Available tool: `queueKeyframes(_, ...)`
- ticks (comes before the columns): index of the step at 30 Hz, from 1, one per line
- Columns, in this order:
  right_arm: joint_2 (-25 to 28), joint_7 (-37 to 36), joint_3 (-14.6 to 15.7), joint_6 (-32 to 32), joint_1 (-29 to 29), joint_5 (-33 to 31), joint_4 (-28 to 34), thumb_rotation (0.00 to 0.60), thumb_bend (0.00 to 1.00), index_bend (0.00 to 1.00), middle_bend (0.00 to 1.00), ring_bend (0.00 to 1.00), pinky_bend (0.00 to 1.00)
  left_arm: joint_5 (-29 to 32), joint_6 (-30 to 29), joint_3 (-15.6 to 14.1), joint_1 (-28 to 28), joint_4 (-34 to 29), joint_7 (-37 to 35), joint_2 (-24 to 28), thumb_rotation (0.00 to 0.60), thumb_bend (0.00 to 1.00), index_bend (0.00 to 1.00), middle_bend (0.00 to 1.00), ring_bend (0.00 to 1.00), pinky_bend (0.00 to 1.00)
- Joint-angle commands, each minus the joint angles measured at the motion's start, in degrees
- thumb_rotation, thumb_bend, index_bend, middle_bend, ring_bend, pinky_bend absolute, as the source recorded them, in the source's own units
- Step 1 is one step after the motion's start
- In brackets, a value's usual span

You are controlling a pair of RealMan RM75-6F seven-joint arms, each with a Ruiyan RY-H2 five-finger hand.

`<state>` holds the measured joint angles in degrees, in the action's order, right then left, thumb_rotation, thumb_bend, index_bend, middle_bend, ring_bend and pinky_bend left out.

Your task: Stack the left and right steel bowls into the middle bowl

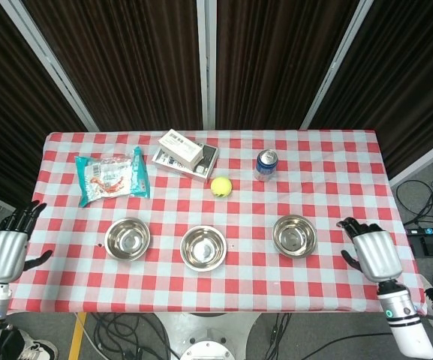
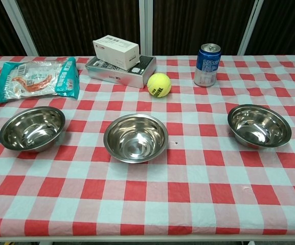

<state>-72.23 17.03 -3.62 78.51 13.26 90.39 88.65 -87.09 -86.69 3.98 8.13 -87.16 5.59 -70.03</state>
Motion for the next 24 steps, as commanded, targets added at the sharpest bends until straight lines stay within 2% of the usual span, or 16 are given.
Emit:
queueKeyframes(1, -2.99, 1.47, 0.73, -1.99, 1.56, 1.05, -2.57, 0.6, 0.16, 0.45, 0.43, 0.7, 0.68, -0.82, -0.62, -0.37, -0.24, 0.4, -0.38, -0.05, 0.6, 0.03, 0.16, 0.21, 0.16, 0.3)
queueKeyframes(10, -9.58, 3.3, 1.72, -8.58, 4.48, -0.96, -7.15, 0.6, 0.17, 0.46, 0.44, 0.7, 0.68, -2.28, -2.25, -0.57, -0.7, 0.42, -1.9, 0.85, 0.6, 0.03, 0.16, 0.21, 0.16, 0.3)
queueKeyframes(24, -12.5, 6.4, 1.72, -12.52, 6.89, -3.53, -9.1, 0.6, 0.18, 0.46, 0.45, 0.7, 0.68, -1.62, -1.91, -0.5, -0.85, 2.09, -4.13, 0.55, 0.6, 0.03, 0.16, 0.21, 0.16, 0.31)
